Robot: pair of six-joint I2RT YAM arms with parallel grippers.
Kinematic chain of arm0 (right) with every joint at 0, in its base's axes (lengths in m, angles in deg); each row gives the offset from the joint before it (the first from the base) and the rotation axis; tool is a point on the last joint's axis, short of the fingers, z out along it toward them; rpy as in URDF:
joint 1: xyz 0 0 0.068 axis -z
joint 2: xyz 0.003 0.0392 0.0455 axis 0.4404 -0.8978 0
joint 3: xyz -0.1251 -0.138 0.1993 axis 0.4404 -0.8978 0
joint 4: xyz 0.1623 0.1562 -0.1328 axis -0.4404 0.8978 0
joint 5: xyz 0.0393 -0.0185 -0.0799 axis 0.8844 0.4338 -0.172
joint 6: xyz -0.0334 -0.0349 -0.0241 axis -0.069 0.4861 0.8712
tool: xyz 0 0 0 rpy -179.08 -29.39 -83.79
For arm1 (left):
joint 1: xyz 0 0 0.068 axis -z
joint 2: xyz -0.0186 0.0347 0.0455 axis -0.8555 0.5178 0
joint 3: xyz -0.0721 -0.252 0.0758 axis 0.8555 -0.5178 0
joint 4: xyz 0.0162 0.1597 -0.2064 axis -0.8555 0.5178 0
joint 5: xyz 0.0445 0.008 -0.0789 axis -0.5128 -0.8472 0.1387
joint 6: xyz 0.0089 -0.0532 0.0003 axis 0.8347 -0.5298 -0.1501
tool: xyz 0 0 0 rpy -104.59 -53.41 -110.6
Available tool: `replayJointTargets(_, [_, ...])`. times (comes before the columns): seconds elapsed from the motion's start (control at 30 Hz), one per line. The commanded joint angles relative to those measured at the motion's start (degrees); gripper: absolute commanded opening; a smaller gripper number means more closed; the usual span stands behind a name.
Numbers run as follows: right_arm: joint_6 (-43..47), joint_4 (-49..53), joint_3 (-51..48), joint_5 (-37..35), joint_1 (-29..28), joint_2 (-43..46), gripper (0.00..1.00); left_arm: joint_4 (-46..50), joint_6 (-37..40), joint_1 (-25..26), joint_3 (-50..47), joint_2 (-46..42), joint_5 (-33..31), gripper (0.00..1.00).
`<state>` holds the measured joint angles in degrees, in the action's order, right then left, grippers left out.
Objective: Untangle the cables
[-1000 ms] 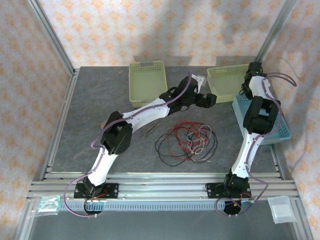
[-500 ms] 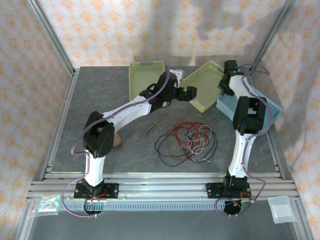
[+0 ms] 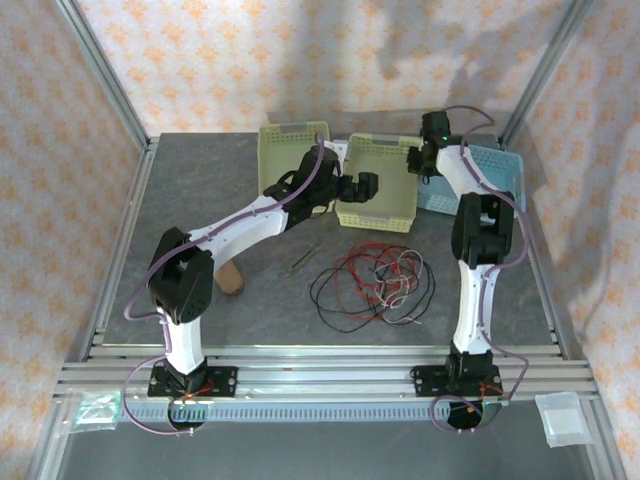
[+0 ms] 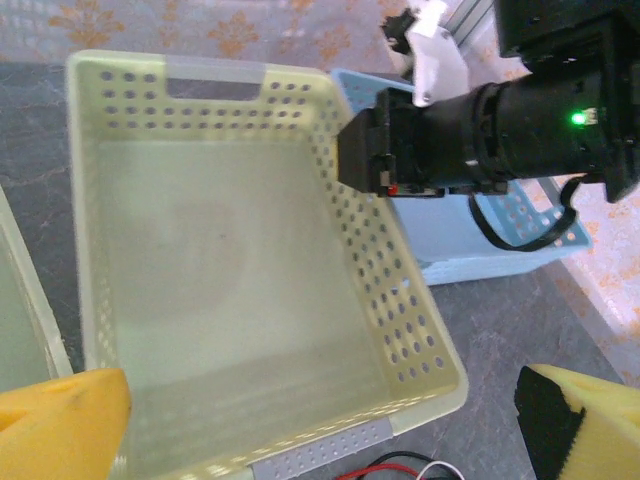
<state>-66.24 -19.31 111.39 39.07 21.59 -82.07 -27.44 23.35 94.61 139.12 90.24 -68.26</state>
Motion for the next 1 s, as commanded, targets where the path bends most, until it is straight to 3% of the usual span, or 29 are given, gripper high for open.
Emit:
replayJointTargets(0.0, [6.1, 0.0, 5.1, 3.6, -2.7, -3.4, 0.24, -1.3, -0.9, 0.2, -0.6, -1.7, -0.9, 1.0])
replayJointTargets(0.1, [5.8, 0.1, 8.8, 2.3, -3.2, -6.2, 0.29, -1.1, -1.0, 0.1, -0.8, -2.1, -1.0, 0.99])
replayJointTargets(0.23, [2.9, 2.7, 16.3, 1.0, -3.2, -9.5, 0.56, -0.3, -0.8, 0.1, -1.2, -2.7, -1.4, 0.99])
replayJointTargets(0.33, [0.8, 2.3, 17.8, -0.9, -3.2, -8.3, 0.69, 0.5, -0.2, 0.2, -1.4, -3.0, -2.4, 0.99])
replayJointTargets(0.5, [-5.6, 2.6, 16.1, -9.4, -2.8, -3.3, 0.7, 1.2, 2.2, 1.7, -0.1, -2.6, -6.1, 0.99])
replayJointTargets(0.63, [-16.4, 3.4, 8.2, -17.3, -0.9, 3.5, 0.69, 3.2, 6.2, 5.1, 5.0, 0.8, -9.1, 0.99])
replayJointTargets(0.87, [-29.5, 2.1, -10.8, -22.4, 3.9, 18.3, 0.71, 4.8, 7.5, 8.5, 13.2, 8.7, -7.5, 0.99])
replayJointTargets(0.97, [-35.1, 1.9, -17.0, -21.8, 5.9, 23.0, 0.8, 4.8, 7.4, 9.8, 15.7, 11.2, -6.7, 0.99])
